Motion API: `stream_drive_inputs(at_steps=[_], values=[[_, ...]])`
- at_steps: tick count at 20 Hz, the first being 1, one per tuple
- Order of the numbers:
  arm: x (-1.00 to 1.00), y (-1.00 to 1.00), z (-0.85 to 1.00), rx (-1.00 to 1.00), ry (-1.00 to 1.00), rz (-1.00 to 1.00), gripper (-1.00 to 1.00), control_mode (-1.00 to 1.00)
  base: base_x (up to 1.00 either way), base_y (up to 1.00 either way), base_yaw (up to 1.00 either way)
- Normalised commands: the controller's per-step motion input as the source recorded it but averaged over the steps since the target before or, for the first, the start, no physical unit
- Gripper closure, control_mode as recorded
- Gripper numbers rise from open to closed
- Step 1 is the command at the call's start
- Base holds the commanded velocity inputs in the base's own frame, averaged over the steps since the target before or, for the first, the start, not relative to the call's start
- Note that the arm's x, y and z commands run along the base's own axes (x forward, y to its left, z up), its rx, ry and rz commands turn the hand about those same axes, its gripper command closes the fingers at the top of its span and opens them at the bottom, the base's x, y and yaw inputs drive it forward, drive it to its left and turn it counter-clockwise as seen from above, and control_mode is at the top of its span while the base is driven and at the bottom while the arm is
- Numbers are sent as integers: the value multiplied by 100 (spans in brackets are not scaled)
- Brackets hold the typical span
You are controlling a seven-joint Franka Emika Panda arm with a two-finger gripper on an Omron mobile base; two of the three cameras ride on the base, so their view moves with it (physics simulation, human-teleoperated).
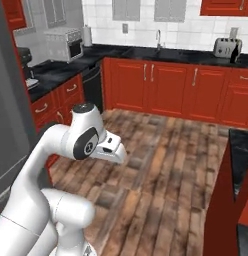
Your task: There is a wine glass and glass cup on the dining counter. Place the wine bottle next to the wine glass and the juice bottle next to the glass cup.
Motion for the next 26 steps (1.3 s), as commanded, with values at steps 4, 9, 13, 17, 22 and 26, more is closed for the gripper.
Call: stream_drive_inputs(at_steps=[4, 9, 13, 17, 22, 26], values=[[0, 0, 0, 0, 0, 0, -100, 100, 70, 0, -36], [0, 0, 0, 0, 0, 0, -100, 100, 81, 0, -23], [0, 0, 0, 0, 0, 0, -100, 100, 89, 1, -15], [0, 0, 0, 0, 0, 0, -100, 100, 93, 5, -12], [0, 0, 0, 0, 0, 0, -100, 100, 94, 4, -9], [0, 0, 0, 0, 0, 0, -100, 100, 94, 0, -2]])
